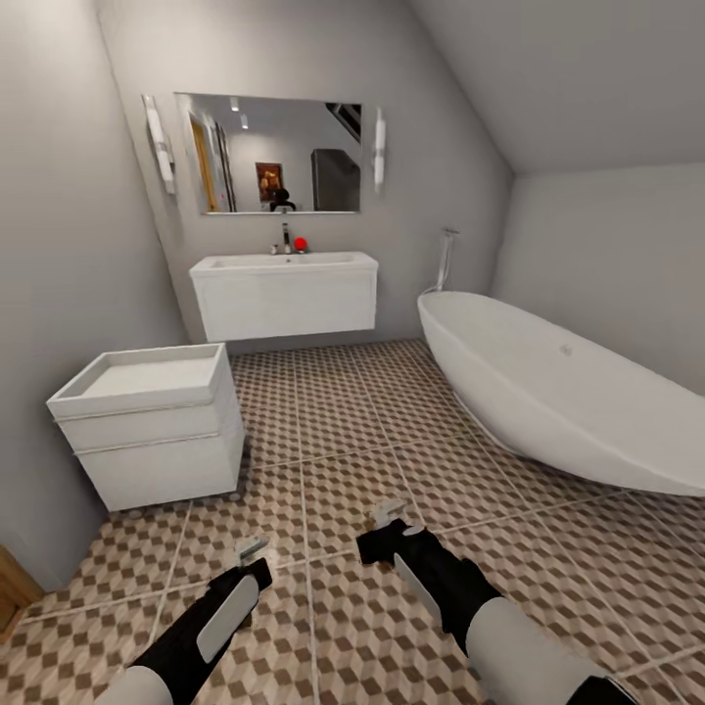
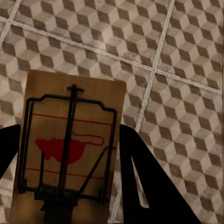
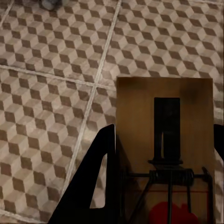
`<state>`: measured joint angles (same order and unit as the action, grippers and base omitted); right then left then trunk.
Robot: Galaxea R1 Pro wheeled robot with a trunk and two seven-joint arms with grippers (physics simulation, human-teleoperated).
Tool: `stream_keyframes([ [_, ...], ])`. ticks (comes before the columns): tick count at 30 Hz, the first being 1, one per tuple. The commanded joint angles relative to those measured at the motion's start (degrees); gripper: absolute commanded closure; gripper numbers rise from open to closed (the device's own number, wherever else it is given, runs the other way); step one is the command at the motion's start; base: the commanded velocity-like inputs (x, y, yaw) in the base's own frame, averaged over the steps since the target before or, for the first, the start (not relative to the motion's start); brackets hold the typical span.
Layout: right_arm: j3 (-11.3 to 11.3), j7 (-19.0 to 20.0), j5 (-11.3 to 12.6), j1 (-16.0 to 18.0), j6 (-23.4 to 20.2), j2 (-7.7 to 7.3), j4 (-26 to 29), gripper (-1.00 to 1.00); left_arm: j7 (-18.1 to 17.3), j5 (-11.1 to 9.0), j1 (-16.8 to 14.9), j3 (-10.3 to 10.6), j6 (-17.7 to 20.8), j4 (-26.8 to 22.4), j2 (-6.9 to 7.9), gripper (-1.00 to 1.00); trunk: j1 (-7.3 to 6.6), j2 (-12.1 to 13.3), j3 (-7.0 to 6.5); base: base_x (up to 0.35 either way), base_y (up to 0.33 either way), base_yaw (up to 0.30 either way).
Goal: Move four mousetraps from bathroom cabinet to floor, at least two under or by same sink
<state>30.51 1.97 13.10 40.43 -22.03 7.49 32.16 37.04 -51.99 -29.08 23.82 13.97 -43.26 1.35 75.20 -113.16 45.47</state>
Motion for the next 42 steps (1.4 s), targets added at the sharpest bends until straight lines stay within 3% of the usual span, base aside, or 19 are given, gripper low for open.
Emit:
stream_keyframes([
  [1,0.02,0.18,0.18,-0.76,1.41,-1.73,2.15,1.00,-0.05,0.79,0.06,0.41,0.14,-0.83,-0.01,1.00,0.00,0.00,0.01,0.350,0.000,0.133],
  [3,0.04,0.41,0.21,-1.90,2.30,-3.55,5.30,1.00,0.01,1.19,0.10,0.67,0.16,-1.35,-0.02,1.00,0.00,0.00,0.03,0.350,0.000,0.096],
  [6,0.00,1.20,0.20,-6.00,3.17,-8.17,15.56,1.00,0.05,1.62,0.13,0.95,0.20,-1.89,-0.03,1.00,0.00,0.00,0.05,0.350,0.000,0.042],
  [10,-0.54,1.51,0.30,-9.57,3.52,-11.27,23.03,1.00,0.12,1.89,0.15,1.15,0.34,-2.12,-0.03,1.00,0.00,0.00,0.05,0.350,-0.023,0.014],
  [12,-2.47,1.88,0.42,-10.87,3.32,-12.34,25.28,1.00,0.13,1.94,0.16,1.19,0.40,-2.16,-0.03,1.00,0.00,0.00,0.05,0.350,-0.085,0.005],
  [18,-2.89,2.11,0.41,-11.06,3.25,-12.41,25.59,1.00,0.13,1.95,0.16,1.18,0.41,-2.16,-0.03,1.00,0.00,0.00,0.05,0.350,-0.103,0.003],
  [21,-3.50,3.19,0.04,-11.80,4.51,-12.25,18.08,1.00,-0.02,1.82,0.16,0.97,0.53,-2.07,0.11,1.00,0.00,0.00,0.05,0.350,-0.100,0.001],
  [23,-3.56,2.95,0.03,-12.03,4.75,-12.20,17.03,1.00,-0.07,1.71,0.16,0.88,0.59,-2.04,0.17,1.00,0.00,0.00,0.05,0.350,-0.091,0.001],
  [38,-3.62,3.06,0.22,-12.20,3.89,-12.15,18.60,1.00,-0.12,1.52,0.16,0.71,0.69,-2.01,0.14,1.00,0.00,0.00,0.05,0.350,-0.086,0.000],
  [42,-2.94,2.69,-0.29,-17.70,11.62,-11.92,11.37,1.00,-0.12,1.29,0.16,0.63,0.70,-1.94,0.07,1.00,0.00,0.00,0.05,0.350,-0.080,0.000],
])
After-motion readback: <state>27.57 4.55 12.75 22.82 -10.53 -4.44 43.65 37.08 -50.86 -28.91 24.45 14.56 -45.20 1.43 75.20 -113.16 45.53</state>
